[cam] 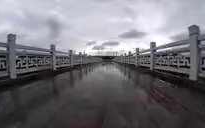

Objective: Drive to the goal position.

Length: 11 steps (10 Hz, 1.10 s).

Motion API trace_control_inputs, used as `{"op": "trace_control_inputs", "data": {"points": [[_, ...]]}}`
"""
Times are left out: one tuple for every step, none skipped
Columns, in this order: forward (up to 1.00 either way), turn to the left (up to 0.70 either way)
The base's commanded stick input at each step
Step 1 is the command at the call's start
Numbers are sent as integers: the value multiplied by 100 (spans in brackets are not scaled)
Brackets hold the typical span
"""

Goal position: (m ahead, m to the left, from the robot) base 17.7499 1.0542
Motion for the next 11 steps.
{"op": "trace_control_inputs", "data": {"points": [[40,0],[39,0],[39,0],[39,0],[40,0],[40,0],[39,0],[39,0],[39,0],[39,0],[40,0]]}}
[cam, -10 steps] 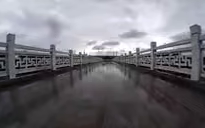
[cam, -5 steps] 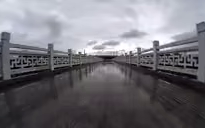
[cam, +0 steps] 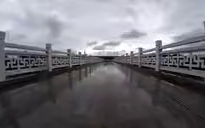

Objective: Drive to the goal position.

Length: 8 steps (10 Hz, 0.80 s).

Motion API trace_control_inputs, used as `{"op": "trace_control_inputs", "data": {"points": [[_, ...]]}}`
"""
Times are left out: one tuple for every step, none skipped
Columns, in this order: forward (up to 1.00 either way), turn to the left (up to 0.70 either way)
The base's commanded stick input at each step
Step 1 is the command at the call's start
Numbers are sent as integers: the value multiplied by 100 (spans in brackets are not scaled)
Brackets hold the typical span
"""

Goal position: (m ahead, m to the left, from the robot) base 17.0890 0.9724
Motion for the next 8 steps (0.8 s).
{"op": "trace_control_inputs", "data": {"points": [[40,0],[39,0],[39,0],[39,0],[40,0],[40,0],[40,0],[39,0]]}}
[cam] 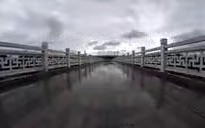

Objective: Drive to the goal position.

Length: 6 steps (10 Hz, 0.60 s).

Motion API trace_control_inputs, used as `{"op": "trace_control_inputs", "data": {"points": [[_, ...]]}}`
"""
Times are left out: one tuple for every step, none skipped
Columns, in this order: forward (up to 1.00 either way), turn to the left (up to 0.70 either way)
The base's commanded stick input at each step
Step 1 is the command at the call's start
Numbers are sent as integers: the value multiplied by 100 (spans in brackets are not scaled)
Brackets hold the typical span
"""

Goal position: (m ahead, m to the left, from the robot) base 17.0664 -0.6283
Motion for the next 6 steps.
{"op": "trace_control_inputs", "data": {"points": [[39,0],[40,0],[40,0],[39,0],[39,0],[40,0]]}}
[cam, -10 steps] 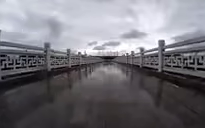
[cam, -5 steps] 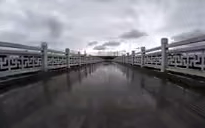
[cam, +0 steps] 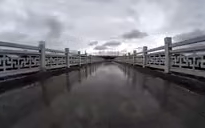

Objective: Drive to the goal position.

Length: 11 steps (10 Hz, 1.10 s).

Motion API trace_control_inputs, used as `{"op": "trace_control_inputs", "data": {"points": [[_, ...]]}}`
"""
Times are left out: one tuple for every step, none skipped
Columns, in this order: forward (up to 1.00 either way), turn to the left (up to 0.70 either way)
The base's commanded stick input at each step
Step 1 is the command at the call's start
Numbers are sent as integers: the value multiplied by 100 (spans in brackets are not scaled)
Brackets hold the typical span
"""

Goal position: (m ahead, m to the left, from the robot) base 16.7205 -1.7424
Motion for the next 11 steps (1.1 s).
{"op": "trace_control_inputs", "data": {"points": [[40,0],[40,0],[40,0],[39,0],[39,0],[39,0],[39,0],[39,0],[39,0],[40,0],[39,0]]}}
